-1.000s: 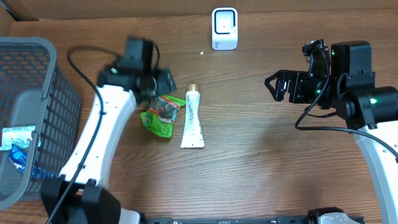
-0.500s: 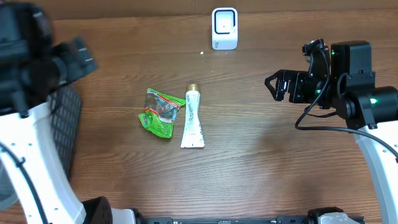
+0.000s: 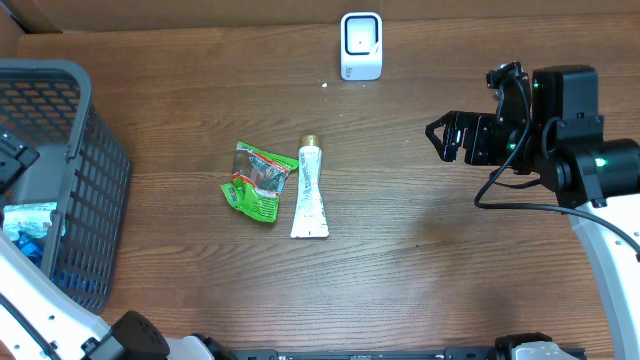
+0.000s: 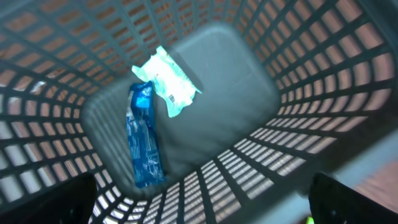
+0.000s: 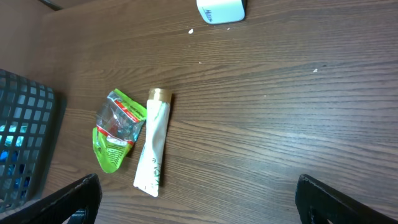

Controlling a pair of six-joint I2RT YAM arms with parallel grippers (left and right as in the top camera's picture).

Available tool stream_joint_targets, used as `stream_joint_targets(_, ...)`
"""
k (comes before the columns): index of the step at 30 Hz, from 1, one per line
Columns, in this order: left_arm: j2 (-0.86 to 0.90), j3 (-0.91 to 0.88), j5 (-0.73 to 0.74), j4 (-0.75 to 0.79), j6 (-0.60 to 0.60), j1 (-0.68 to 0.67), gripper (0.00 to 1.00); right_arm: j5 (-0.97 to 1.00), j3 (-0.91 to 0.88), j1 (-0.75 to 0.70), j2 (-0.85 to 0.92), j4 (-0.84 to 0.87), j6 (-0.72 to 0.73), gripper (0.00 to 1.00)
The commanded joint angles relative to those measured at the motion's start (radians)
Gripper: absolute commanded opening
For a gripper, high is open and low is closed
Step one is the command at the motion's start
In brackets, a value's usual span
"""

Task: Scan the item barcode
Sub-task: 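Reach the left gripper into the basket and grasp the blue packet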

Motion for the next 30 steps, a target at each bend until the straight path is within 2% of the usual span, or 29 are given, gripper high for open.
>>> stream_joint_targets(1,-0.002,-0.127,0.028,0.061,0.044,0.004,0.99,-0.002,0.028,0.001,-0.002,0.005,0.000,1.00)
stream_joint_targets(8,-0.002,-0.380,0.028,0.234,0.044,0.003,0.97,-0.002,0.028,0.001,-0.002,0.005,0.000,1.00)
stream_joint_targets(21,-0.002,-0.700,0.027,0.466,0.043,0.004,0.95,-0.002,0.028,0.001,-0.002,0.005,0.000,1.00)
stream_joint_targets(26,-0.002,-0.716,0.023,0.495,0.043,0.004,0.95,-0.002,0.028,0.001,-0.002,0.005,0.000,1.00)
stream_joint_targets(30,-0.003,-0.686,0.099,0.500,0.010,0.004,0.97,-0.002,0.028,0.001,-0.002,0.006,0.000,1.00)
